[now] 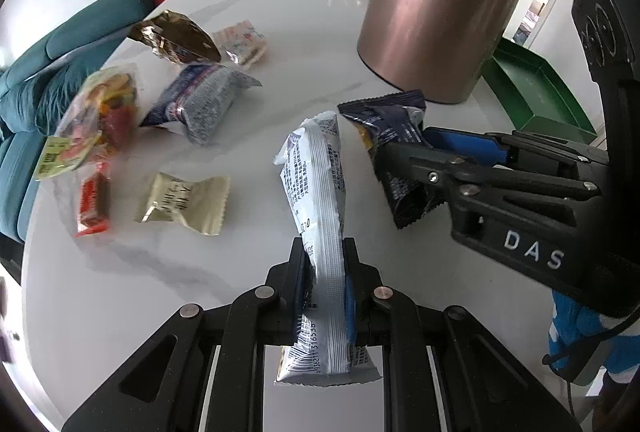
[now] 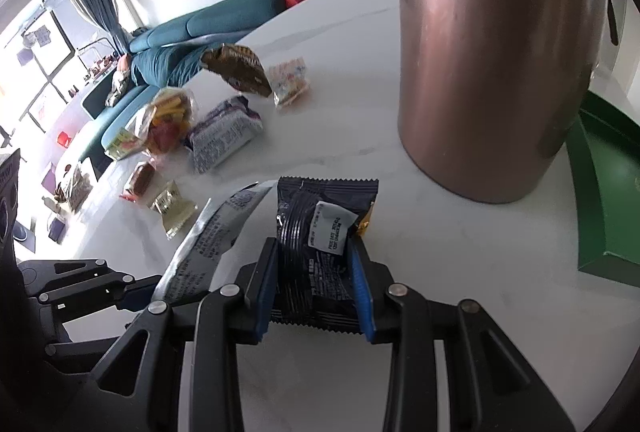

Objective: Organize snacks
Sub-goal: 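Carry the white-blue bar and black packet with both tools over the green tray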

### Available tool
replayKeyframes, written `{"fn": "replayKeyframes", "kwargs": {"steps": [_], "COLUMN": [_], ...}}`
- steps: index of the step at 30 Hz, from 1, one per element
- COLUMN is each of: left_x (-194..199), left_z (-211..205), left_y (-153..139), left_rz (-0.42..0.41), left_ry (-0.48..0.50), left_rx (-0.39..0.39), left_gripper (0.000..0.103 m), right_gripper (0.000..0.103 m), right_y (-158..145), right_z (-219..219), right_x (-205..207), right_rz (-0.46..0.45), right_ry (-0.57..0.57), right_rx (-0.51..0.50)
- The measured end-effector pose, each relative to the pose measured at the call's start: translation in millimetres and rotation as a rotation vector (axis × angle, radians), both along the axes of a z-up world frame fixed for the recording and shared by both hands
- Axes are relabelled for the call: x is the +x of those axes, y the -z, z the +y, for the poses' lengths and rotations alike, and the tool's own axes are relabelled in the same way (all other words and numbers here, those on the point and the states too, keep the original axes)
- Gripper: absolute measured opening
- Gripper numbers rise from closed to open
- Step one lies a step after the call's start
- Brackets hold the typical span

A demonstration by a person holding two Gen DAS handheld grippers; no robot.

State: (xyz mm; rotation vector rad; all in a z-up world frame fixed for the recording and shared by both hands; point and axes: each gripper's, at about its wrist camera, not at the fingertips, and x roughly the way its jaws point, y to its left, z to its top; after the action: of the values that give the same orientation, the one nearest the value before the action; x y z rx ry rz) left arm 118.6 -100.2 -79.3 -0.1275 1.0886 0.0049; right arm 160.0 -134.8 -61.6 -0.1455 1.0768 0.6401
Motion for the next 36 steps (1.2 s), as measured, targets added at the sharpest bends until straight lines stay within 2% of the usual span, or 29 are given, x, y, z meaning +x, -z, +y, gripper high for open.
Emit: {"fn": "replayKeyframes", "kwargs": {"steps": [11, 17, 23, 28, 33, 36], "left_x": [-28, -46, -55, -51, -35, -10], "left_z": [10, -8, -65, -132, -196, -226], "left_y": [-20, -26, -28, -33, -55, -74], "left_rz": [-0.007, 0.013, 0.043, 0.051, 0.003, -0.045], "left_ry": [0.013, 0.103, 0.283, 0.454, 0.584, 0.594], "left_rx": [0.018, 0.022, 0.01, -0.023, -0.044, -0.053], "left_gripper": [0.013, 0.013, 0.013, 0.013, 0.013, 0.013], "right_gripper": [0.047, 0.047, 0.047, 0.047, 0.047, 0.047], "right_y": [-32, -39, -47, -61, -83, -101], "right_z": [-4, -30, -89, -155, -219, -248], "right_x": [-43, -79, -111, -126, -120, -103], "right_rz": [-0.009, 0.021, 0.044, 0.034, -0.017, -0.088], "right_ry": [-0.045, -0.026, 0.076, 0.204, 0.321, 0.365], "right_rx": [0.034, 0.023, -0.013, -0.057, -0.104, -0.128]}}
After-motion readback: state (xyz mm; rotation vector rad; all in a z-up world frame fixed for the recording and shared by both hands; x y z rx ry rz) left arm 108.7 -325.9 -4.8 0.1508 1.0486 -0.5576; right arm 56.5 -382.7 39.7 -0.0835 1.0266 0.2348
